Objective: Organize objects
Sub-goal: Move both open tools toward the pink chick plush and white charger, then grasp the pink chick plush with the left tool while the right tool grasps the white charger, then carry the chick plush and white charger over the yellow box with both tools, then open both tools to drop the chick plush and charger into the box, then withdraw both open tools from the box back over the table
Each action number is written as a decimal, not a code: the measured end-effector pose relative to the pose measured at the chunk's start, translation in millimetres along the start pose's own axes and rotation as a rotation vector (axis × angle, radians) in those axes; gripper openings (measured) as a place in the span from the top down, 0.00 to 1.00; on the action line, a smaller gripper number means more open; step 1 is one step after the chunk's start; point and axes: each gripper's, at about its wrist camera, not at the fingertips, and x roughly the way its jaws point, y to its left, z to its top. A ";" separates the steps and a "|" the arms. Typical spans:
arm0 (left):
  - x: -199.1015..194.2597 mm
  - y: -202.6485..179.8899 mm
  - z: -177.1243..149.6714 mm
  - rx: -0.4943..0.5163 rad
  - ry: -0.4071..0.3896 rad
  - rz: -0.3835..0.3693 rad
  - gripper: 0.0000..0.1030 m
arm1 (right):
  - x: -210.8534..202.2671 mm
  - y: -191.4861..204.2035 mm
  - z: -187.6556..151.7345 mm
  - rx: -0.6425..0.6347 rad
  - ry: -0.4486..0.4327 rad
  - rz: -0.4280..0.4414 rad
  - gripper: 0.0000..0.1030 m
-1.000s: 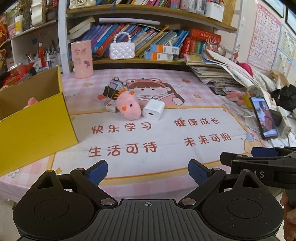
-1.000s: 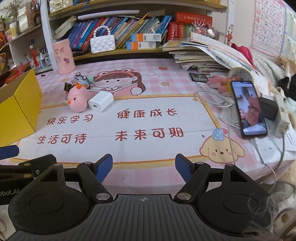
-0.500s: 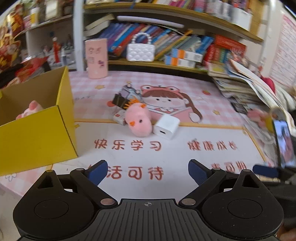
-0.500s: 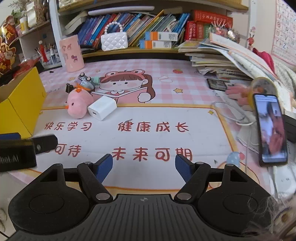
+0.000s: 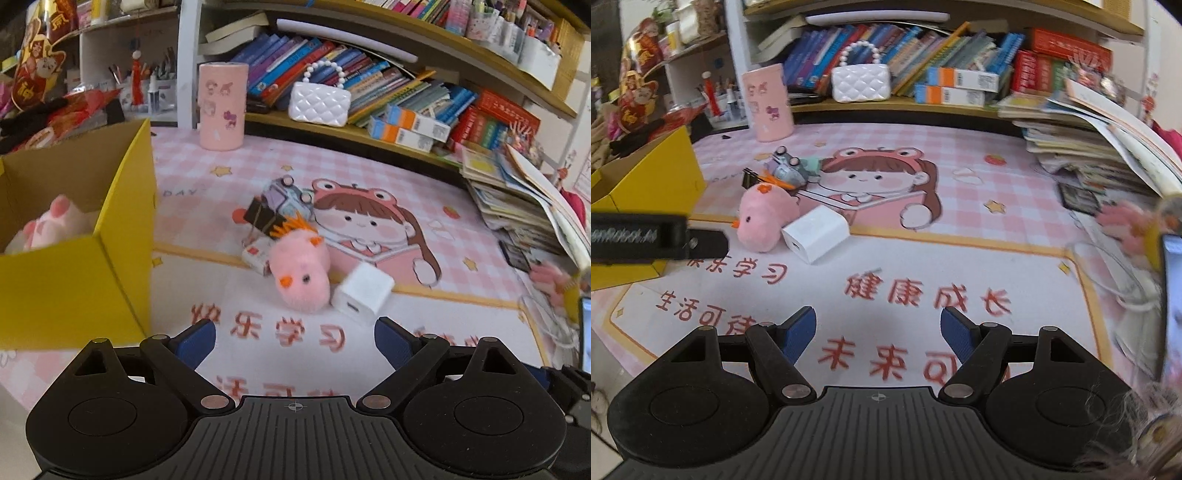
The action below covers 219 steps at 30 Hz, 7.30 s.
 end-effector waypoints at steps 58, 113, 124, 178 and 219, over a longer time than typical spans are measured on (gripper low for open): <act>48.3 -27.4 33.5 0.166 -0.010 -0.015 0.52 | 50.5 7.0 43.1 -0.210 0.018 0.126 0.37; -160.6 174.2 -118.0 0.043 -0.023 -0.100 0.52 | -78.7 213.8 -80.5 -0.085 0.121 0.116 0.37; -179.4 205.1 -115.5 0.004 -0.091 -0.034 0.52 | -77.4 260.3 -72.3 -0.194 0.073 0.190 0.37; -43.3 235.1 32.3 -0.005 -0.109 0.196 0.47 | 82.5 304.5 141.0 -0.393 -0.046 0.313 0.37; -164.7 215.8 -9.3 0.004 -0.362 0.178 0.11 | -34.4 263.0 102.0 -0.169 -0.204 0.306 0.32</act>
